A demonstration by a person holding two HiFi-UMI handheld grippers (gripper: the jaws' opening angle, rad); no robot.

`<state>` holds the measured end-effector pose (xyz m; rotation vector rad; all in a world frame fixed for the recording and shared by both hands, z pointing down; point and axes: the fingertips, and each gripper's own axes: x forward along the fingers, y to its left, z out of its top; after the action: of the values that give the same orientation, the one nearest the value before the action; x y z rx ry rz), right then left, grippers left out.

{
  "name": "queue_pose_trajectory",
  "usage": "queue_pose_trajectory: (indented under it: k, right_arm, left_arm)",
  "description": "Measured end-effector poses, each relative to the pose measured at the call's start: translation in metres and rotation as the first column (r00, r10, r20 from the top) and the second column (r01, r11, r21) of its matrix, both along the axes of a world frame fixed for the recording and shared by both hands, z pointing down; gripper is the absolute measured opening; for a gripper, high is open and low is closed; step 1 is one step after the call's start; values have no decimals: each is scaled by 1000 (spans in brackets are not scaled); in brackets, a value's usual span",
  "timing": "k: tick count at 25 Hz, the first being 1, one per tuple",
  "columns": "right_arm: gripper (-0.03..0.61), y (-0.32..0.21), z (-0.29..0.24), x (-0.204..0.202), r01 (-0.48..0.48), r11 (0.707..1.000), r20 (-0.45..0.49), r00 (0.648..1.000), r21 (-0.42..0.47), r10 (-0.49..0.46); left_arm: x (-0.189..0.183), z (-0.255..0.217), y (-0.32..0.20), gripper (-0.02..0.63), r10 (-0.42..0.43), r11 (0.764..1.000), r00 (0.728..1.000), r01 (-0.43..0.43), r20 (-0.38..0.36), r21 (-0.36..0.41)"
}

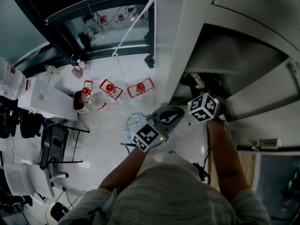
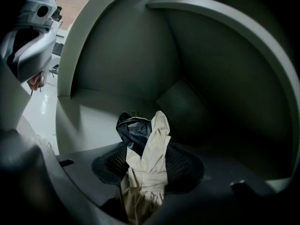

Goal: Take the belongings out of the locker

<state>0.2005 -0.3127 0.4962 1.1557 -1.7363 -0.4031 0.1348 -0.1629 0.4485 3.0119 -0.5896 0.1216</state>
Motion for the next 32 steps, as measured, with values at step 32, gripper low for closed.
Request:
queue_pose_trajectory:
  k: [32]
  right_arm:
    - [204, 68, -61, -8, -189, 981, 490, 860, 40, 145]
  left_arm:
    - [2, -8, 19, 3, 119, 993, 993, -120, 7, 16]
